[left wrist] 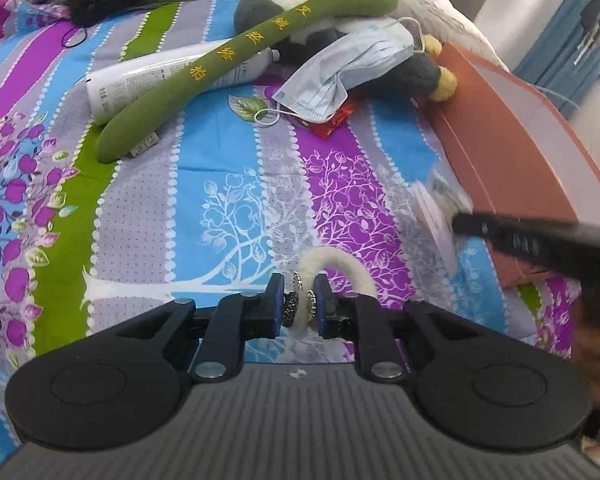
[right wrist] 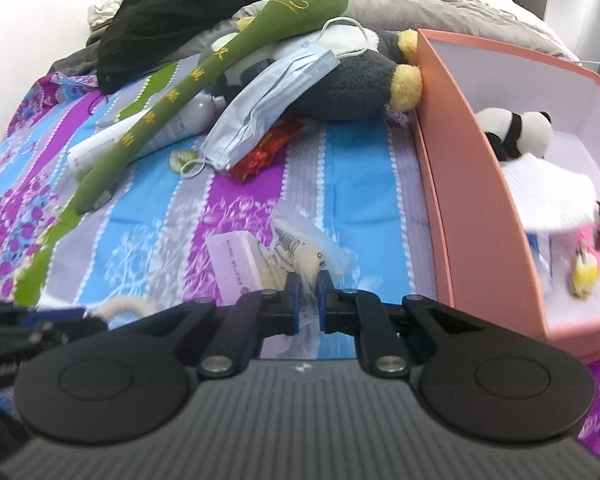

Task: Organize soft objects
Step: 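Lift the white ring with the left tool while the right tool carries the clear bag over the box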

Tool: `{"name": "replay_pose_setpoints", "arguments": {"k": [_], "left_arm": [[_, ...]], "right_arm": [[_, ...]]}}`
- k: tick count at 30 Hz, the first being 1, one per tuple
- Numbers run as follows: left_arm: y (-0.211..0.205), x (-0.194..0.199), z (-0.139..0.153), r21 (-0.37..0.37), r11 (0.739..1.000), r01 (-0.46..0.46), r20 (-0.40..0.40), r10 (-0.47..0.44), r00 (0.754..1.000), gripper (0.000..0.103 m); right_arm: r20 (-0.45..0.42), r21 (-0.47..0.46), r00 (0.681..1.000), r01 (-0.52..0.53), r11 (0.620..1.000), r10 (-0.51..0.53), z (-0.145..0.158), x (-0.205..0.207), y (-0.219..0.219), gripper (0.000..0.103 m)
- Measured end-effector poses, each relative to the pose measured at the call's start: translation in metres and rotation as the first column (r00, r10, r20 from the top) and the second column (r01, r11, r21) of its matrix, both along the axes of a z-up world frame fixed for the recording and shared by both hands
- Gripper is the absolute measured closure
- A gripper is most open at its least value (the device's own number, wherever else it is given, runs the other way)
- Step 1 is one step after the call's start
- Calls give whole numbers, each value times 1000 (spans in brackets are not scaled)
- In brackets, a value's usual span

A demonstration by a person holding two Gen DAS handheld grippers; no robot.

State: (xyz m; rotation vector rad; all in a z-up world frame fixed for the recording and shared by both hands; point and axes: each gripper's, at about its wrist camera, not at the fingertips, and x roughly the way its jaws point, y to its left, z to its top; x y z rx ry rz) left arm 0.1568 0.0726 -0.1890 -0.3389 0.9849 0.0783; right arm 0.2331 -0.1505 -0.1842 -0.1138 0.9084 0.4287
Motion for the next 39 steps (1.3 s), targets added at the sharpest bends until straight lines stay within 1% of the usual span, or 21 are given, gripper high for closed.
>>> {"name": "replay_pose_setpoints", "arguments": {"k": [5,10,15,17,21,26,31,36,39], "left_arm": [[-3,-5,11,-12,999,-31,27,32,999,84],[-5,-7,33,-10,999,-42,73,43,996,84],[-8,-2,65,-13,999,-37,141,39,989,84],[-9,3,80,-26,999,-42,173,46,984,84],[-16,16,109,-25,999,-40,233,44,971,84],[-32,37,146,-27,1000,1,297,7,955,84],[-54,62,178,-24,998,52,347,-40,937,84],[-83,96,198,-26,993,117,357,-101,929,84],[-108,120,201,-17,986,167,344,-151,927,84]], "right_arm": [[10,10,1000,3,1000,-3,10,-16,-10,91],[53,32,999,6,999,-8,31,-21,-17,91],[112,66,994,7,998,-14,61,-22,-24,91],[140,76,990,0,997,-11,76,-23,-26,91],[197,98,980,2,995,-21,103,-22,-32,91],[269,116,963,7,993,-38,135,-18,-44,91],[346,119,936,24,993,-64,164,-11,-59,90],[394,127,913,63,990,-109,185,0,-83,90],[387,127,910,107,986,-149,188,12,-103,90]]}}
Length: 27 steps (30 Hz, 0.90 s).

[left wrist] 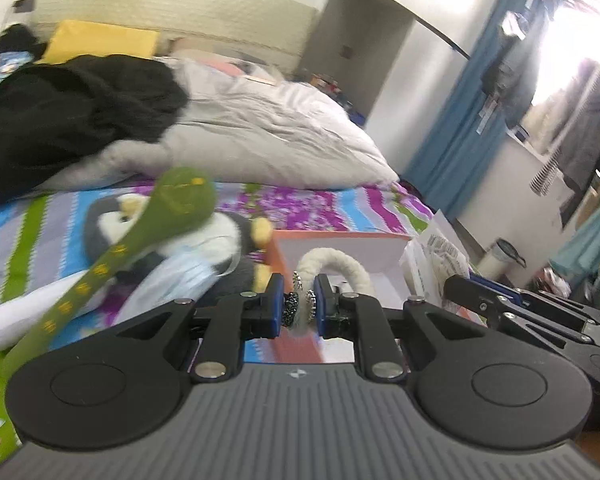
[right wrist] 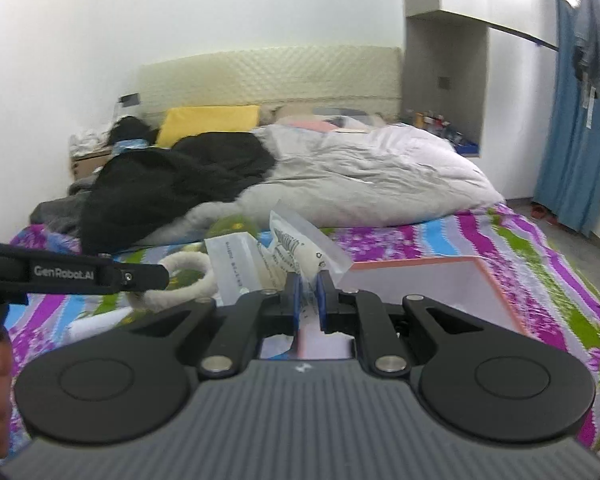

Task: Organize soft objects
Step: 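Lift the white ring with the left tool while the right tool carries the clear bag over the box, then release the white ring into the box with the left tool while the right tool drops the clear bag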

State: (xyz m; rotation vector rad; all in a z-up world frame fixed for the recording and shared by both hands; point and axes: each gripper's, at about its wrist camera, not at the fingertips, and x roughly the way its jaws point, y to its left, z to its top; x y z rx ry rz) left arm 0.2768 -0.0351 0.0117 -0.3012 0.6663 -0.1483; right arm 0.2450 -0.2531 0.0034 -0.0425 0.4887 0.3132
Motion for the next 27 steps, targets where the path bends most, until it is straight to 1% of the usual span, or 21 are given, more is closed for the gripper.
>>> {"name": "replay_pose_setpoints", "arguments": {"k": [3,6,8,12,14,18,21,23,27], "left_arm": [[-24,25,-7,-8,999,49,-39,-49,998,84],[-50,53,-22,-13,995,98,-100,-99,990,84],[-67,70,-34,-3,991,135,-141,-134,981,84],[-96,93,-62,48,981,187,-210,-173,962,84],[-106,106,-76,48,978,202,-259,-183,948,84],[-118,126,-101,42,976,216,-334,-190,923,84],[-121,137,-116,-2,977,214,-393,-198,898,84],[-123,140,-122,-5,976,217,-409,-200,890,84],[-126,142,-126,15,974,227,-420,-200,885,83]], "right_arm": [[-50,12,998,48,999,-48,-7,15,-23,90],[-117,10,989,93,996,-91,-19,33,-46,90],[-159,-4,980,120,993,-119,-29,44,-59,90],[-254,-15,954,158,987,-156,-53,62,-83,90],[-292,-22,943,160,987,-160,-65,66,-90,90],[-381,-41,911,156,987,-160,-95,80,-102,89],[-437,-62,880,180,982,-189,-118,86,-114,88],[-463,-60,865,188,980,-194,-127,87,-119,87],[-479,-56,855,197,979,-200,-134,85,-121,84]]}}
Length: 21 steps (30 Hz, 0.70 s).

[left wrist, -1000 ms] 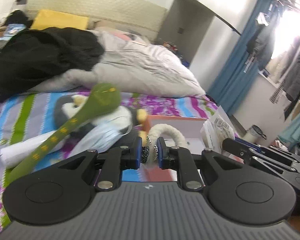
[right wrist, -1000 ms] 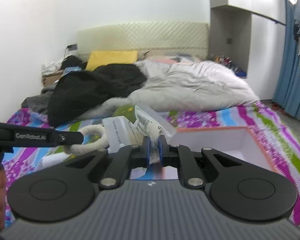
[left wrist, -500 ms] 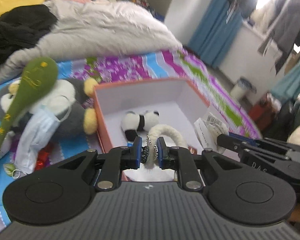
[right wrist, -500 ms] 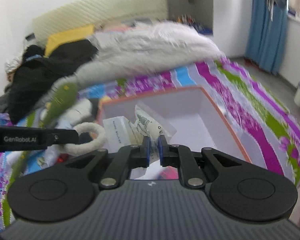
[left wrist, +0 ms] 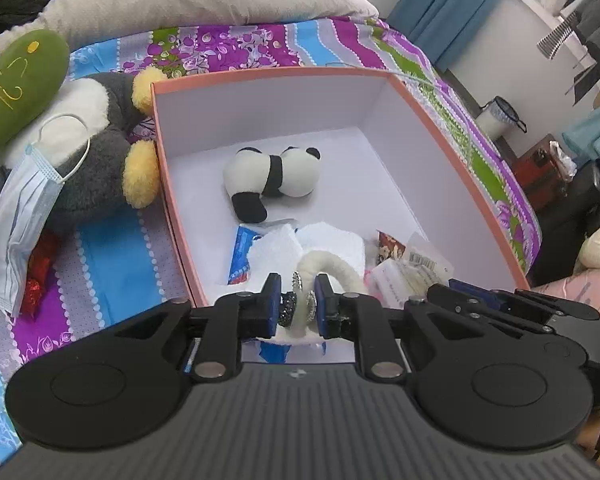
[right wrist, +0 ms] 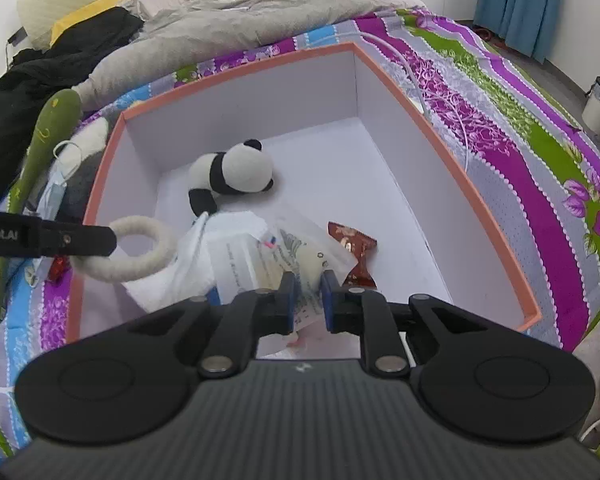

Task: Organize soft objects
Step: 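Release the white ring into the box with the left tool while the right tool drops the clear bag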

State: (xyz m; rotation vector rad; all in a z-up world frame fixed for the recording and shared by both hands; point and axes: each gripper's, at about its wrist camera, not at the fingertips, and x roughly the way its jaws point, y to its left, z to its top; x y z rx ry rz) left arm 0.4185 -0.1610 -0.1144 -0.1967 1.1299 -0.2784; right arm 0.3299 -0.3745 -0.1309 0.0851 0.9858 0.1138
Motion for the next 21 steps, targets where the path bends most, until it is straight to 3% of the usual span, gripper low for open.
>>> {"name": "replay_pose_setpoints", "arguments": {"k": [1,2,3,4,10,14,21], "left_arm": [[-1,0,0,7,1000,5,1,-5,1000,80],[-1,0,0,17,1000,6,-2,-6,1000,68],[0,-1,1,26,1000,-1,-2,1,1000,52],[1,-2,2,29,1000,-8,9,7,1000,50],[11,-13,19,60,998,-5,77,0,997,49],[24,-27,39,40,999,-9,128,4,992,49],[40,-66,83,57,998,-2,269,-13,963,49]], "right_arm": [[-1,2,1000,-1,1000,1,0,-1,1,82],[-1,4,1000,-1,1000,1,0,-2,2,78],[0,12,1000,-2,1000,2,0,-1,2,66],[0,17,1000,0,1000,0,1,1,1,52],[46,17,999,12,1000,-13,12,-1,2,49],[111,38,994,15,999,-19,31,-13,4,49],[250,98,968,4,995,-28,72,-43,13,49]]}}
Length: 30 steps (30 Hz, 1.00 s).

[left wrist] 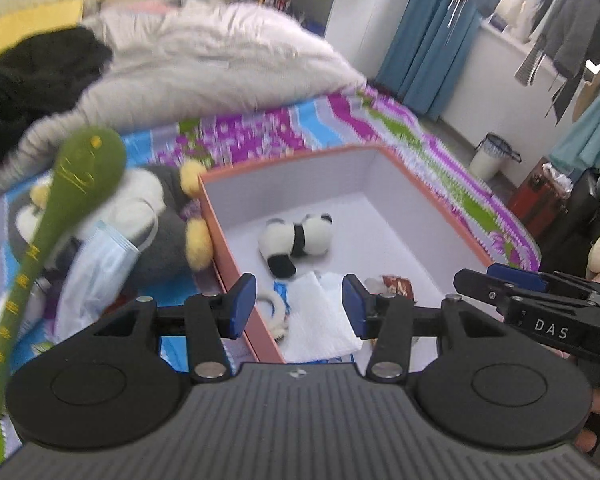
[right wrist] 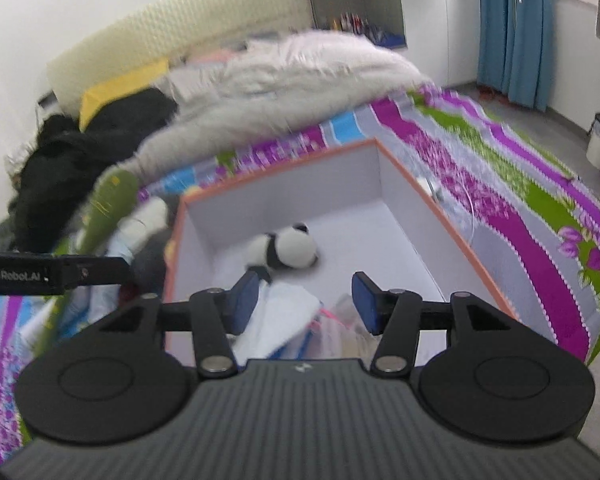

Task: Organize soft objects
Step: 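Release the white ring into the box with the left tool while the right tool drops the clear bag, then move both open tools back toward the pile beside the box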

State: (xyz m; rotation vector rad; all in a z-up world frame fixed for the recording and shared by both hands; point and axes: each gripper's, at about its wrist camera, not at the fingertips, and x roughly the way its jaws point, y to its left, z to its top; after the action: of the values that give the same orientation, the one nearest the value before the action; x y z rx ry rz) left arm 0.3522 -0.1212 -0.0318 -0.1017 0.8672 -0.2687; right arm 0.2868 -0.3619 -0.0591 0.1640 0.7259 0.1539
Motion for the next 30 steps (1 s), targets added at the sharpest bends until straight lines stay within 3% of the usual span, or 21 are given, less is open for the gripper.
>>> {"name": "replay_pose_setpoints", "arguments": {"k": [8,19,30], "left_arm": [[20,-60,34,12,1000,-7,127,5,992,49],[63,-126,30,0,995,-98,171,96,981,49],[86,-177,16,-2,990,-143,167,141,976,49]], "right_arm": [[114,19,993,-22,1000,19,25,-42,25,49],[188,2,979,-82,997,81,17,-93,56,49],[173,2,972,-161,987,158,4,-123,86,49]]}}
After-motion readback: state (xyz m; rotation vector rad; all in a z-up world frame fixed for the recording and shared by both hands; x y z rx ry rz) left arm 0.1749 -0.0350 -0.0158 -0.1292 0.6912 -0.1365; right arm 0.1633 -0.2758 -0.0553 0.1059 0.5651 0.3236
